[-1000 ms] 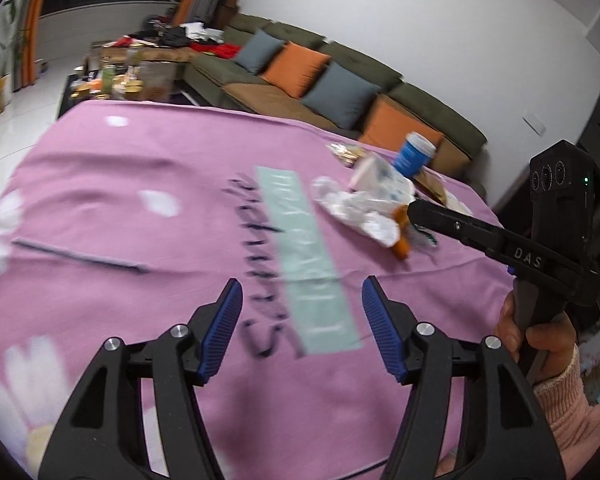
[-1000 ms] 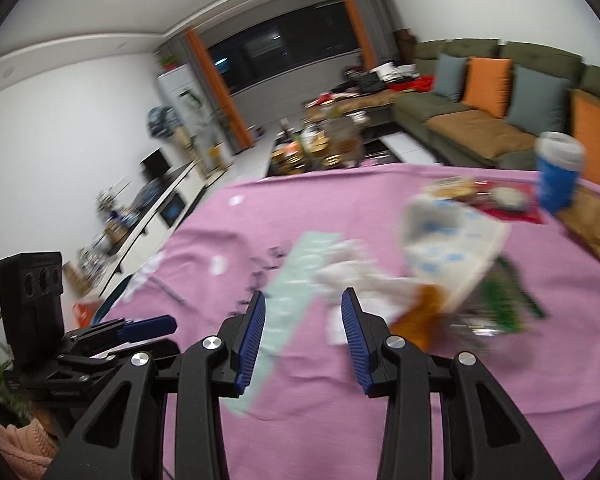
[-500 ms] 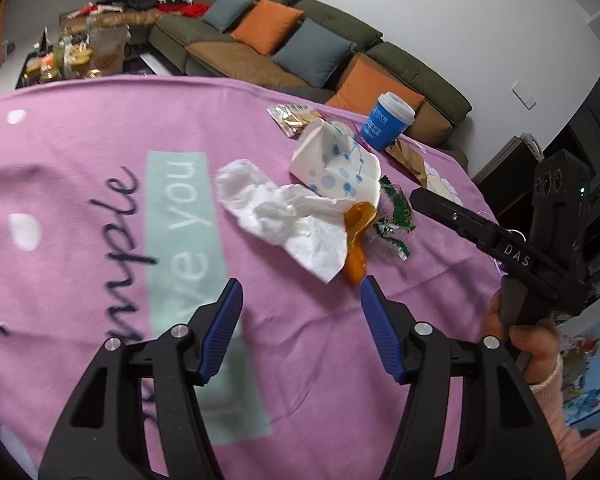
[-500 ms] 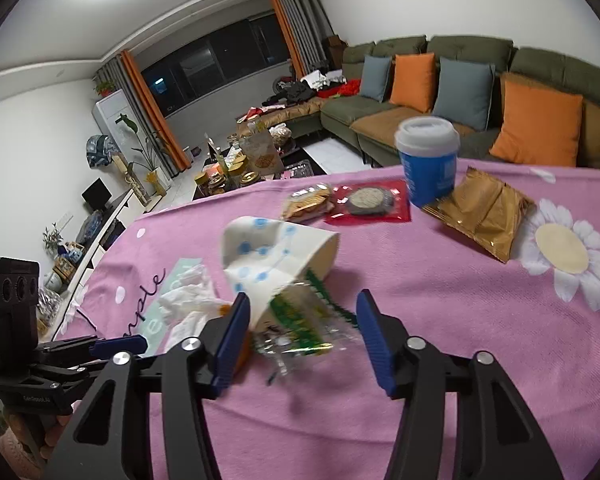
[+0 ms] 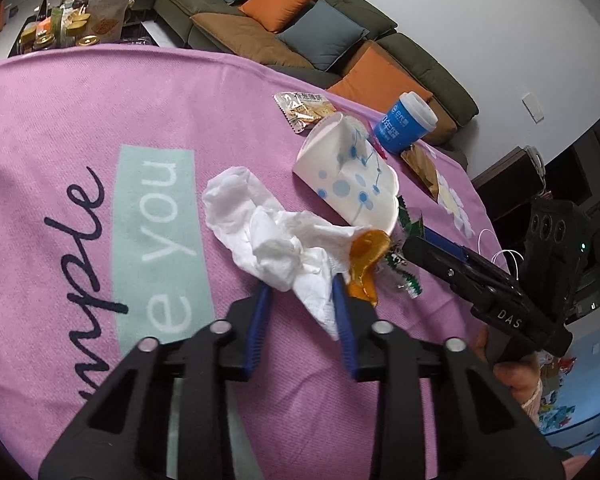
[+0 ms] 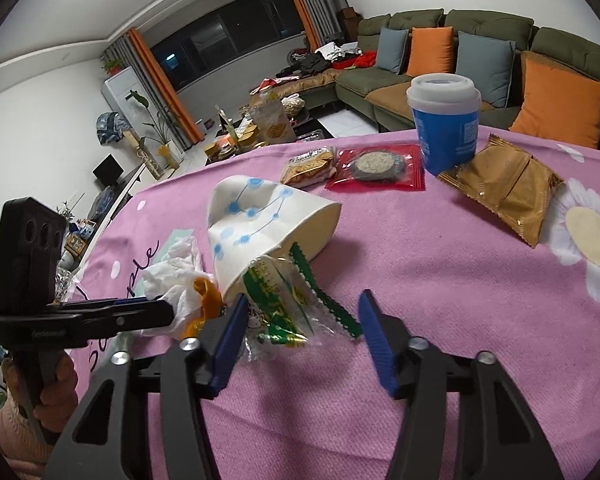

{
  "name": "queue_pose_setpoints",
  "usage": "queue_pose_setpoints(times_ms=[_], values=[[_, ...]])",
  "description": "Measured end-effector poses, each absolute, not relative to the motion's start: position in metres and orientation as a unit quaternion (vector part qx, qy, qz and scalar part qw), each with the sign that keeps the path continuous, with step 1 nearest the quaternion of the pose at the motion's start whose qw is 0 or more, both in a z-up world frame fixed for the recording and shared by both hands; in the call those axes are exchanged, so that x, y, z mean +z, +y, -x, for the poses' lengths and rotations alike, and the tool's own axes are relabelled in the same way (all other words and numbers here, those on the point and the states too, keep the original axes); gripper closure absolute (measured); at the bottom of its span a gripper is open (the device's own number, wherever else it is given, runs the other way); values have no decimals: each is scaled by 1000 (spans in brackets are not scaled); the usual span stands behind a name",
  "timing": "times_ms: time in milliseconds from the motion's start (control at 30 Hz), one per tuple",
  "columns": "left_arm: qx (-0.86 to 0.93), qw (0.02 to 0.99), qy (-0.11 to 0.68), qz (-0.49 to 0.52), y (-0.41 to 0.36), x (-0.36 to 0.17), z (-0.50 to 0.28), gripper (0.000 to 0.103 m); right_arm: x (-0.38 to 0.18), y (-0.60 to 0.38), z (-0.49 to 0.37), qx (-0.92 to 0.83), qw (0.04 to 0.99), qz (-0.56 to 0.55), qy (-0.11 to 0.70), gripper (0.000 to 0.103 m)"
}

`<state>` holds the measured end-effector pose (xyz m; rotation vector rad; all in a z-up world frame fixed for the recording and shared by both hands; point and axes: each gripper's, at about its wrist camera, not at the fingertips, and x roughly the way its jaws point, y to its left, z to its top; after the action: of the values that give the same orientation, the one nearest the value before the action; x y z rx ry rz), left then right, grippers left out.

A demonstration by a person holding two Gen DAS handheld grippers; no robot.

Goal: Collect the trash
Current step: 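Close the left gripper on the white tissue while the right gripper grasps the green-and-clear wrapper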

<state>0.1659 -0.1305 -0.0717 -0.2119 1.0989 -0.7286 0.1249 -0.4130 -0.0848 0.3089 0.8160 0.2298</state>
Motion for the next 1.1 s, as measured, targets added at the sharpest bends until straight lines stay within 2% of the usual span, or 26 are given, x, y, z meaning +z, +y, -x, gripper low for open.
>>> queue_pose_setpoints(times_ms=[33,133,267,300,333,733,1100], values=[[-337,785,510,96,-131,-72,-166,85,-85,-413,-124,112,900,-147,395,69],[-339,786,510,90,-132,-73,-163,94,-84,-410,-117,118,901,-139,394,76],[-335,799,495,73,-132,-69,-155,96,-80,-408,-106,117,907,-129,384,83],[-335,802,489,68,-130,-66,-152,96,-78,-407,-103,119,907,-130,382,87],[-336,805,484,65,-128,-64,-150,96,-78,-407,-100,121,907,-132,382,96],[-317,844,431,47,-73,-36,-113,96,-55,-397,-74,136,916,-146,347,96],[-290,862,413,51,-24,-28,-85,96,-34,-346,-64,199,913,-135,331,96]])
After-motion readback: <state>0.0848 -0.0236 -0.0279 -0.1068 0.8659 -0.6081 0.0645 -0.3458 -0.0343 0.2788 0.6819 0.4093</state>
